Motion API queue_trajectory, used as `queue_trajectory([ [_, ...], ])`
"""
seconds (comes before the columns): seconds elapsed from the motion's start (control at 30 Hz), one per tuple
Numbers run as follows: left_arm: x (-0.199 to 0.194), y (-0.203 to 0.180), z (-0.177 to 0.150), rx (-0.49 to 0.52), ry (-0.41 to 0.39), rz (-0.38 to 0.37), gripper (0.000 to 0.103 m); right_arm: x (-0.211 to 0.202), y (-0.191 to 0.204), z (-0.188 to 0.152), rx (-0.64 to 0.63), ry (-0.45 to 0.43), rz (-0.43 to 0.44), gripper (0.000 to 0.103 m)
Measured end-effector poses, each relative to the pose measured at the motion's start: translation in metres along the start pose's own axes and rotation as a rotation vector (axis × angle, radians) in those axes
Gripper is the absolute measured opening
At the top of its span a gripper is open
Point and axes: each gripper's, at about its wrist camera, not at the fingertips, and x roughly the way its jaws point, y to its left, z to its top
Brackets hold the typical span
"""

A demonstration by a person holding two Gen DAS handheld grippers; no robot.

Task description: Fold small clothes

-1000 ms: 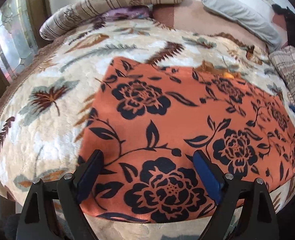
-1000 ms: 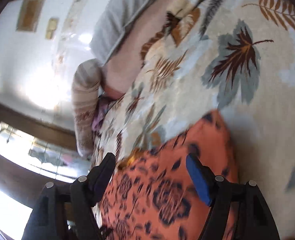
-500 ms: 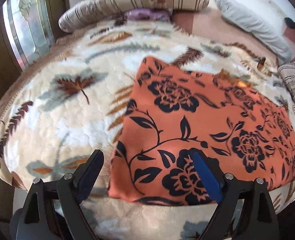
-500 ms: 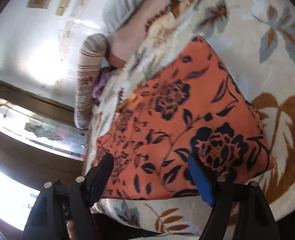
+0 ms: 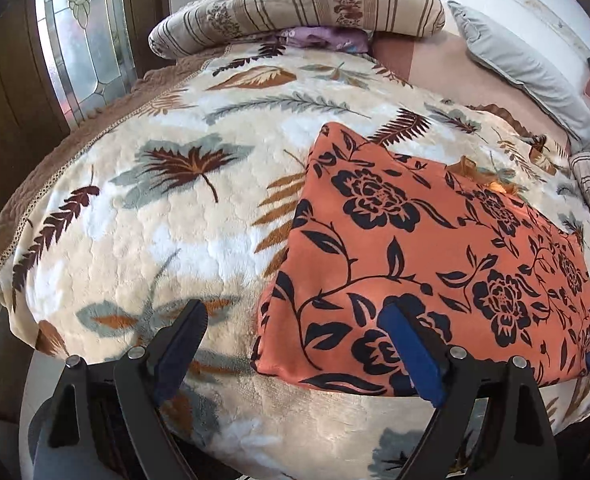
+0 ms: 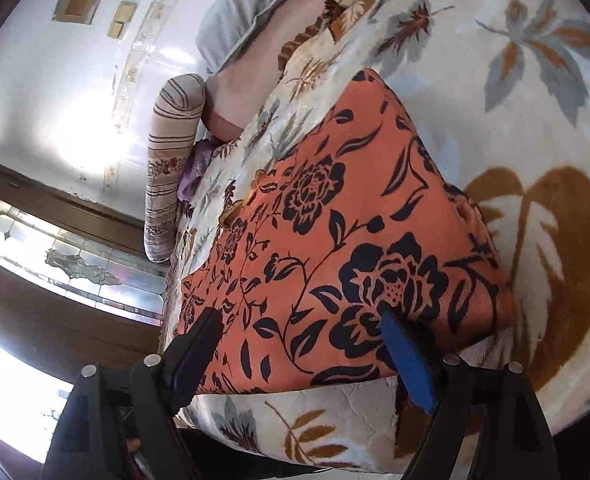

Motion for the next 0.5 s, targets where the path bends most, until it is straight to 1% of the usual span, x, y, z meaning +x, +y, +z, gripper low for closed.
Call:
queue_trajectory([
  [0.13, -0.009, -0.007, 0.003, 0.009, -0.02, -0.014, 0.091, -0.003, -0.001, 0.0, 0.0, -0.007, 0.005, 0.084],
  [0.23, -0.017, -0.016, 0.003, 0.037, -0.047, -0.022, 0.091, -0.016, 0.007, -0.002, -0.057, -0.035, -0.002, 0.084],
  [0.33, -0.027, -0.028, 0.001, 0.072, -0.066, -0.027, 0.091, -0.021, 0.016, -0.004, -0.098, -0.049, 0.02, 0.084],
  [0.43, -0.029, -0.035, -0.001, 0.097, -0.071, -0.025, 0.091, -0.017, 0.011, -0.005, -0.083, -0.034, 0.012, 0.084],
  [0.5, -0.027, -0.038, -0.003, 0.104, -0.072, -0.018, 0.091, -0.011, 0.001, -0.004, -0.045, -0.016, -0.03, 0.084],
])
